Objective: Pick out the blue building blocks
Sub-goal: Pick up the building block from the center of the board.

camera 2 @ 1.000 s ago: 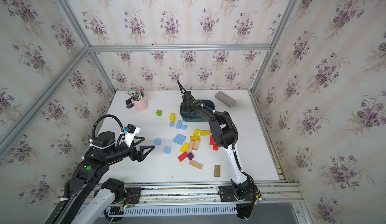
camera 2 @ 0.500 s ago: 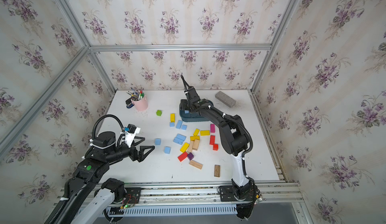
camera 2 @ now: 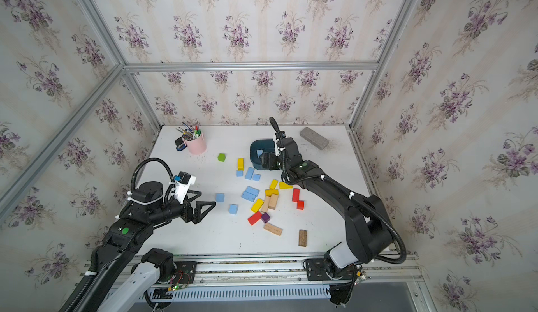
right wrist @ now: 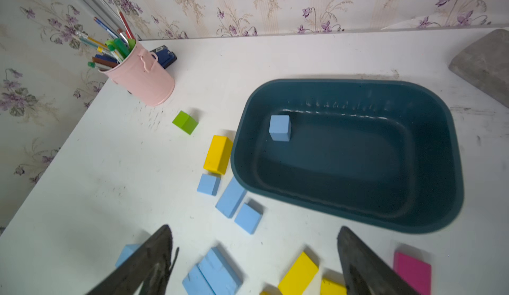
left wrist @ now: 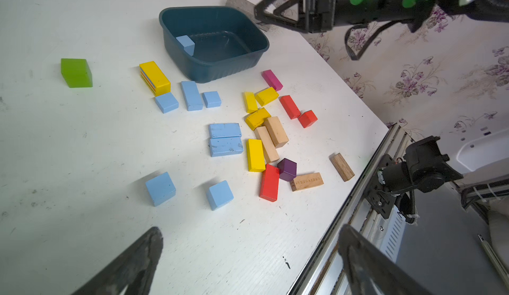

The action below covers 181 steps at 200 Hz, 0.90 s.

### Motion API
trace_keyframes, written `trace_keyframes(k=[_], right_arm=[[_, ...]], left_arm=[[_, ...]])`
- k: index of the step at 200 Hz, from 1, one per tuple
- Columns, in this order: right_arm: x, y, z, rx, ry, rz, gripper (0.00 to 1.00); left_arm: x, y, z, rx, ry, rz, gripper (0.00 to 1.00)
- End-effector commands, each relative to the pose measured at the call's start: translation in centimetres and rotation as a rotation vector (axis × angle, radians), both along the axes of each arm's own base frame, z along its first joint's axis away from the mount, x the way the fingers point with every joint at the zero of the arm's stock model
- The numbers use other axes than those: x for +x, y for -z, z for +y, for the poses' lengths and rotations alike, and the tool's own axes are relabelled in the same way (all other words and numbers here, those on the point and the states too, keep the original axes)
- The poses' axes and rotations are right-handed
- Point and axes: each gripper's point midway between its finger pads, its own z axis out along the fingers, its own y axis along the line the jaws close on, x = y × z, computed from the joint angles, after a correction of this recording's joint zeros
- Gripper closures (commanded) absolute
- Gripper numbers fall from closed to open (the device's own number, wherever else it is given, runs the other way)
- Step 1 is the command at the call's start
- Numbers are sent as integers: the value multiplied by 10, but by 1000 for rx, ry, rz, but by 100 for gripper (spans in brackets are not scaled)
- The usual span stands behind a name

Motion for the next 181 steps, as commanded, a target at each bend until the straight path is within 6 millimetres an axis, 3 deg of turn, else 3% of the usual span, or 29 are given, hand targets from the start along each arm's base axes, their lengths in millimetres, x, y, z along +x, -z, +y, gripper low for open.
trace_keyframes(k=[1,52,100,144,181], right_arm=[[-16,-17,1,25,-83,-89,8],[-60,-16,10,130,-259,-174,3],[-78,-15,8,193,-293,-254,0],[-91,-7,-3,188,-288,-312,0],[-108,-4,16,195,-426,-306,0]], left_arm=[[13,-1,13,10,-116,20,1],[33,-16,20,-79,-283,142,1],[43,19,23,-48,-362,308,1],[44,58,40,192,-498,365,1],[48,75,33,361,-518,363,1]])
